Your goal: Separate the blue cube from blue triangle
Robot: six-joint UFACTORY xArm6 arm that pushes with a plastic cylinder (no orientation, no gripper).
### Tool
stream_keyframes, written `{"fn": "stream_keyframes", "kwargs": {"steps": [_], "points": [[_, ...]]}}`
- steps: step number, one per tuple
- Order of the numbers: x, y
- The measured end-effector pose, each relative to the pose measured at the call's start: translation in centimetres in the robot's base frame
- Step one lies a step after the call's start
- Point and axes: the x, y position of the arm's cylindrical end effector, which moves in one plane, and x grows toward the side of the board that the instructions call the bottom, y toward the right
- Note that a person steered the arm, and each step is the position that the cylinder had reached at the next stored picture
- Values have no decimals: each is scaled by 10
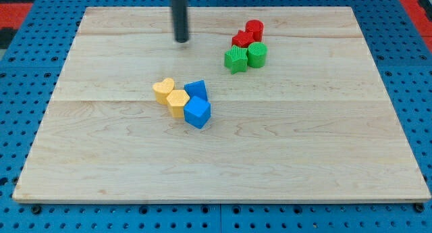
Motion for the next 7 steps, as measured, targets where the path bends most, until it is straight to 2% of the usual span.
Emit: {"fn": "stream_keyframes", "kwargs": {"steps": [1,2,3,4,5,7], "points": [[87,-11],[134,-51],[189,-35],[214,33],[192,67],[161,47]]}}
